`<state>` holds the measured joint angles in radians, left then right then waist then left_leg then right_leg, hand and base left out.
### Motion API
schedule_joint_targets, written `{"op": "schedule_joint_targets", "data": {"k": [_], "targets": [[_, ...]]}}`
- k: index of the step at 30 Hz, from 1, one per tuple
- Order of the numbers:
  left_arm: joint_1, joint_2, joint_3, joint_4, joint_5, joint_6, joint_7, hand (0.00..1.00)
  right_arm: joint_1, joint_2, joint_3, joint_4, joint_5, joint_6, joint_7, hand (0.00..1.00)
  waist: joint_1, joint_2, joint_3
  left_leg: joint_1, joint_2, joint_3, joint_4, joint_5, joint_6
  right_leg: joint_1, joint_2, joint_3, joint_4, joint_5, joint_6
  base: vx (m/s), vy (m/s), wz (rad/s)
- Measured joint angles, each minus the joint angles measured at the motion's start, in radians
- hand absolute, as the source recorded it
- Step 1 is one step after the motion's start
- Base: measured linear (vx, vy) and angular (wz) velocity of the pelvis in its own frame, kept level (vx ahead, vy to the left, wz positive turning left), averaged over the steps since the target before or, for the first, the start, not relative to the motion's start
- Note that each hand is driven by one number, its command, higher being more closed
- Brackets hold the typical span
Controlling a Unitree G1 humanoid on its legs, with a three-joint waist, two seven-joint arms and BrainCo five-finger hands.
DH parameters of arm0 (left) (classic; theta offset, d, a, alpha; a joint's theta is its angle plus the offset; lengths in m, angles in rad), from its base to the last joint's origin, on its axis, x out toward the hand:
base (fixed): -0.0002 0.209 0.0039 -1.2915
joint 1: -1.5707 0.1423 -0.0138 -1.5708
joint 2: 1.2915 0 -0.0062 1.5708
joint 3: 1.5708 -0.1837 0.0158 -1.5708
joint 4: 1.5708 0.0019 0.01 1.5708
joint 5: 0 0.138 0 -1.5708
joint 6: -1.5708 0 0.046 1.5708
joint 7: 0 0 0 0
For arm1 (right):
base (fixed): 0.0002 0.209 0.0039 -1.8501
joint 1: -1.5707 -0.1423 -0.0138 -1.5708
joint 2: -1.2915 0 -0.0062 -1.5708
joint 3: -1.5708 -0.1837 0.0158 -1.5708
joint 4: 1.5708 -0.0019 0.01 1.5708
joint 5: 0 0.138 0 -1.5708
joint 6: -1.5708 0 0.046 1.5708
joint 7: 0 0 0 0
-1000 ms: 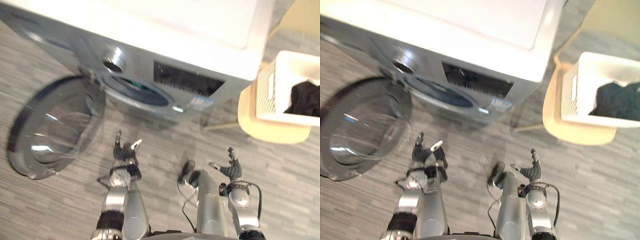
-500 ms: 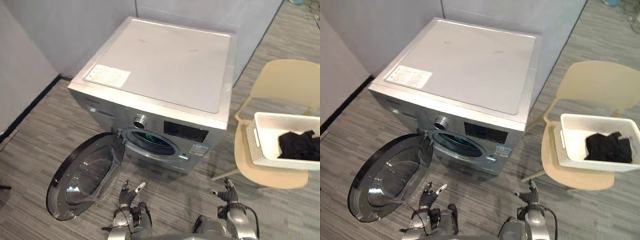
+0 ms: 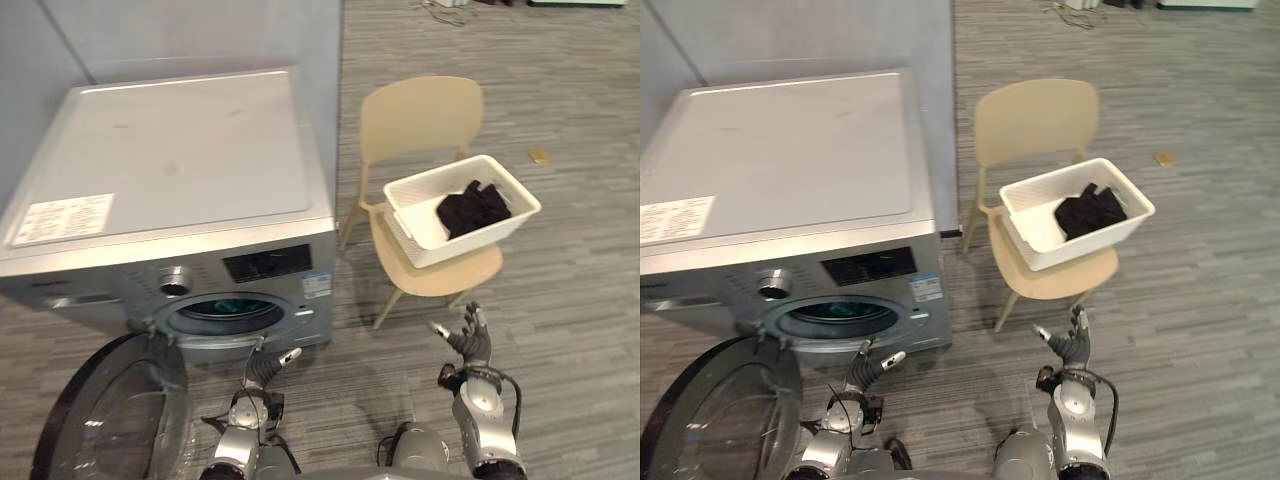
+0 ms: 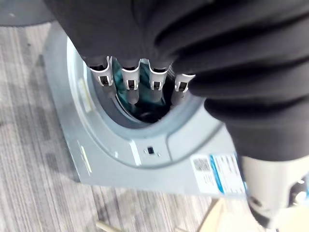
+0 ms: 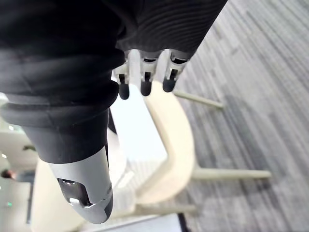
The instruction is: Pick up the laundry basket with both hands and put the clothes into the washing machine.
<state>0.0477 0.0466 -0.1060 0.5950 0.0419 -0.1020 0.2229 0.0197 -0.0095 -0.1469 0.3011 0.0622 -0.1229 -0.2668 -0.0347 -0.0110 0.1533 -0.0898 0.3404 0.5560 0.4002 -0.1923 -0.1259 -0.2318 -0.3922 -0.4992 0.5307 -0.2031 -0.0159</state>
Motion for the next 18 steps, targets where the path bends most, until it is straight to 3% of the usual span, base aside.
{"op": "schedule_joint_targets", "data": {"k": [1, 2, 3, 4, 5, 6, 7, 8, 9, 10, 11, 12, 13, 14, 15, 17, 18], "targets": [[0.002, -0.008, -0.004, 0.0, -0.014, -0.004, -0.001, 0.0, -0.033, 0.0, 0.001, -0.011, 0.013, -0.013, -0.008, 0.0, -0.003, 0.008, -0.004, 0.005, 0.045, 0.026, 0.024, 0.0, -0.008, -0.006, 0.008, -0.051, 0.023, -0.03, 0.043, 0.08, -0.278, -0.77], [0.002, -0.014, -0.003, 0.0, -0.014, -0.005, -0.003, 0.0, -0.047, -0.001, 0.002, -0.02, 0.017, -0.019, -0.015, 0.0, -0.004, 0.013, -0.007, 0.015, 0.064, 0.041, 0.024, 0.005, -0.025, -0.008, 0.013, -0.075, 0.037, -0.042, 0.063, 0.14, -0.366, -0.96], [0.002, -0.023, -0.002, 0.002, -0.017, -0.005, -0.003, 0.0, -0.073, -0.001, 0.006, -0.036, 0.02, -0.029, -0.02, 0.0, -0.002, 0.026, -0.012, 0.045, 0.104, 0.071, 0.013, 0.021, -0.066, -0.012, 0.042, -0.094, 0.056, -0.063, 0.079, 0.19, -0.402, -1.0], [0.006, -0.032, 0.0, 0.006, -0.03, -0.005, -0.003, 0.0, -0.087, -0.002, 0.017, -0.063, 0.02, -0.03, -0.021, 0.0, 0.0, 0.052, -0.026, 0.067, 0.161, 0.083, 0.007, 0.037, -0.091, -0.014, 0.124, -0.071, 0.049, -0.068, 0.069, 0.23, -0.427, -1.13], [0.014, -0.037, 0.004, 0.006, -0.036, -0.006, -0.002, 0.0, -0.095, -0.003, 0.03, -0.075, 0.02, -0.031, -0.021, 0.0, 0.002, 0.069, -0.037, 0.08, 0.201, 0.082, 0.01, 0.049, -0.106, -0.013, 0.172, -0.066, 0.036, -0.068, 0.054, 0.27, -0.448, -1.36], [0.023, -0.045, 0.024, 0.009, -0.048, -0.011, -0.004, 0.0, -0.106, 0.002, 0.055, -0.11, 0.019, -0.035, -0.022, 0.0, 0.007, 0.084, -0.047, 0.103, 0.268, 0.077, 0.043, 0.083, -0.091, -0.01, 0.256, -0.043, 0.015, -0.076, 0.025, 0.3, -0.452, -1.56], [0.023, -0.053, 0.056, 0.023, -0.072, -0.015, -0.004, 0.0, -0.111, 0.006, 0.07, -0.144, 0.018, -0.045, -0.025, 0.0, 0.022, 0.082, -0.049, 0.105, 0.33, 0.066, 0.128, 0.151, 0.0, 0.013, 0.327, -0.003, -0.029, -0.079, -0.003, 0.3, -0.434, -1.53], [0.023, -0.056, 0.072, 0.03, -0.081, -0.015, -0.005, 0.0, -0.111, 0.008, 0.072, -0.161, 0.018, -0.049, -0.027, 0.0, 0.027, 0.078, -0.047, 0.095, 0.366, 0.058, 0.188, 0.206, 0.082, 0.041, 0.362, 0.016, -0.067, -0.073, -0.014, 0.31, -0.429, -1.34], [0.031, -0.055, 0.096, 0.037, -0.112, -0.019, -0.006, 0.0, -0.111, 0.014, 0.083, -0.188, 0.014, -0.058, -0.039, 0.0, 0.041, 0.075, -0.042, 0.035, 0.438, 0.016, 0.362, 0.282, 0.296, 0.12, 0.427, 0.06, -0.172, -0.052, -0.045, 0.33, -0.372, -1.12], [0.04, -0.059, 0.113, 0.039, -0.127, -0.024, -0.005, 0.0, -0.112, 0.006, 0.081, -0.215, 0.014, -0.066, -0.051, 0.0, 0.059, 0.07, -0.032, -0.057, 0.408, -0.116, 0.562, 0.198, 0.298, 0.191, 0.455, 0.102, -0.243, -0.035, -0.058, 0.4, -0.367, -1.0], [0.05, -0.059, 0.119, 0.039, -0.133, -0.029, -0.005, 0.0, -0.113, 0.0, 0.082, -0.227, 0.013, -0.068, -0.057, 0.0, 0.063, 0.063, -0.029, -0.109, 0.35, -0.189, 0.63, 0.158, 0.268, 0.223, 0.458, 0.119, -0.273, -0.031, -0.059, 0.33, -0.236, -0.8], [0.064, -0.06, 0.122, 0.038, -0.141, -0.035, -0.005, 0.0, -0.113, -0.006, 0.082, -0.249, 0.009, -0.069, -0.058, 0.0, 0.077, 0.061, -0.028, -0.164, 0.266, -0.254, 0.694, 0.11, 0.233, 0.26, 0.461, 0.149, -0.309, -0.025, -0.063, 0.4, -0.183, -0.89], [0.086, -0.072, 0.142, 0.035, -0.146, -0.037, -0.003, 0.0, -0.121, -0.01, 0.092, -0.263, 0.006, -0.075, -0.056, 0.0, 0.103, 0.065, -0.027, -0.235, 0.143, -0.302, 0.703, 0.048, 0.161, 0.307, 0.472, 0.191, -0.359, -0.019, -0.065, 0.42, -0.13, -1.08], [0.097, -0.08, 0.159, 0.034, -0.148, -0.038, 0.002, 0.0, -0.13, -0.011, 0.1, -0.269, 0.006, -0.076, -0.054, 0.0, 0.113, 0.08, -0.022, -0.285, 0.067, -0.292, 0.65, 0.012, 0.126, 0.342, 0.488, 0.214, -0.391, -0.019, -0.065, 0.43, -0.099, -0.92], [0.099, -0.08, 0.161, 0.034, -0.148, -0.038, 0.003, 0.0, -0.138, -0.012, 0.106, -0.27, 0.006, -0.076, -0.054, 0.0, 0.119, 0.092, -0.014, -0.304, 0.036, -0.273, 0.614, -0.002, 0.126, 0.362, 0.497, 0.224, -0.408, -0.019, -0.065, 0.37, -0.021, -0.6], [0.094, -0.086, 0.182, 0.03, -0.149, -0.04, 0.004, 0.0, -0.16, -0.02, 0.115, -0.27, 0.006, -0.077, -0.052, 0.0, 0.143, 0.101, -0.013, -0.368, -0.088, -0.21, 0.402, -0.009, 0.114, 0.395, 0.508, 0.258, -0.453, -0.019, -0.066, 0.33, 0.024, -0.42], [0.092, -0.088, 0.189, 0.028, -0.149, -0.04, 0.005, 0.0, -0.167, -0.018, 0.116, -0.27, 0.006, -0.078, -0.052, 0.0, 0.149, 0.101, -0.013, -0.37, -0.11, -0.203, 0.348, -0.008, 0.114, 0.398, 0.511, 0.264, -0.46, -0.019, -0.066, 0.39, 0.044, -0.56]]}}
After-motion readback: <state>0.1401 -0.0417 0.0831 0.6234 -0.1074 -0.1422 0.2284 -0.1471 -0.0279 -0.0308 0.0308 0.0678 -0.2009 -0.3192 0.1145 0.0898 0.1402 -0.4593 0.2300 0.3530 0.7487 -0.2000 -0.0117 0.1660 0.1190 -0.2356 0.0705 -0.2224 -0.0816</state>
